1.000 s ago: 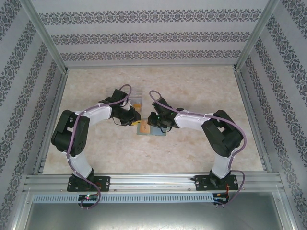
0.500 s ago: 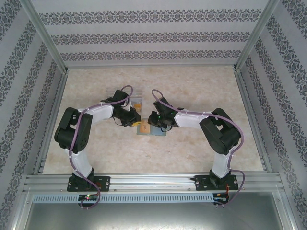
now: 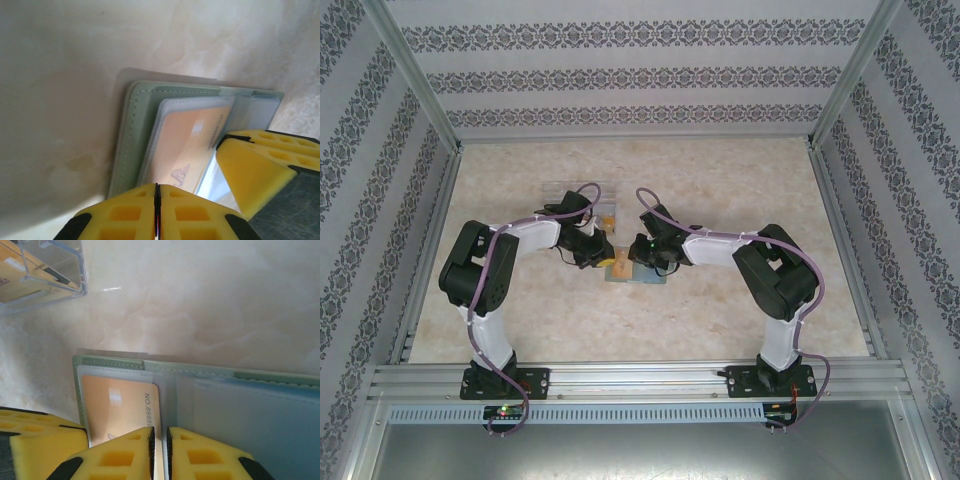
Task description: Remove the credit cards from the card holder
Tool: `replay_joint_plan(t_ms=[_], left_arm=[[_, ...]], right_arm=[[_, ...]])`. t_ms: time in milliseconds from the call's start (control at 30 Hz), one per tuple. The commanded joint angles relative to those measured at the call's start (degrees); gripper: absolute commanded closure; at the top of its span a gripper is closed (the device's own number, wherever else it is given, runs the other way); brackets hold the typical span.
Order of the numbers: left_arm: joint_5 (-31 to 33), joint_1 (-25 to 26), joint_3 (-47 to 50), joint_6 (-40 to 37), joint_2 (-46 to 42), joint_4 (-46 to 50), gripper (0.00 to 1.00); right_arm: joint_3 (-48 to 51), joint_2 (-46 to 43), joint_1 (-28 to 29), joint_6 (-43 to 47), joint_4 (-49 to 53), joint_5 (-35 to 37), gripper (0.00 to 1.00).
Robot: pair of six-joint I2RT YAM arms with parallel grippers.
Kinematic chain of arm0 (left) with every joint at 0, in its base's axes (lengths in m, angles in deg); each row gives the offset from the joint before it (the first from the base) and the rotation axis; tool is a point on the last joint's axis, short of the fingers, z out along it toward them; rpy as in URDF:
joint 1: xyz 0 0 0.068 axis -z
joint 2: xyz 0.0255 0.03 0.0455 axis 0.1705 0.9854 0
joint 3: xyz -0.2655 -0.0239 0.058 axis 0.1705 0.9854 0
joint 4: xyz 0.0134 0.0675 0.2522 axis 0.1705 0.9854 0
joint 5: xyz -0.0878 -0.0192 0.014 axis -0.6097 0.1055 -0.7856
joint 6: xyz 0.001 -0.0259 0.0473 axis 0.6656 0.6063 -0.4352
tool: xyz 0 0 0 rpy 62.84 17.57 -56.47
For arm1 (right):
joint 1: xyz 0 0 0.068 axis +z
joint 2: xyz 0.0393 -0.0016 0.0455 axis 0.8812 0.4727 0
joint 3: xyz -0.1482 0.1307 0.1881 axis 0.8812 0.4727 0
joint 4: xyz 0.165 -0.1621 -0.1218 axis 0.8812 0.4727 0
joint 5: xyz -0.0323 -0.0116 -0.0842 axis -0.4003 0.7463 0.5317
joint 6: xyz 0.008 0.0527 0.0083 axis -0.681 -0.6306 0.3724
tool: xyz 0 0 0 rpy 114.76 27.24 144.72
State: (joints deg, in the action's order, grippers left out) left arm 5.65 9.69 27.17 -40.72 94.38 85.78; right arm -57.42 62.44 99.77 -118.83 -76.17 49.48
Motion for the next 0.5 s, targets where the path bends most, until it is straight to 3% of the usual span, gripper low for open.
replay_joint_plan(t_ms=[0, 467], left_arm=[[1.7, 0.4, -0.1, -1.4, 1.3, 2.3, 0.9], [5.2, 0.7, 2.9, -1.4, 1.7, 2.7, 0.93]], right_arm=[[0.8, 0.9, -0.6, -0.5, -0.4, -1.2, 0.82], [2.4, -0.2, -0.9, -0.7, -3.3, -5.1, 0.83]])
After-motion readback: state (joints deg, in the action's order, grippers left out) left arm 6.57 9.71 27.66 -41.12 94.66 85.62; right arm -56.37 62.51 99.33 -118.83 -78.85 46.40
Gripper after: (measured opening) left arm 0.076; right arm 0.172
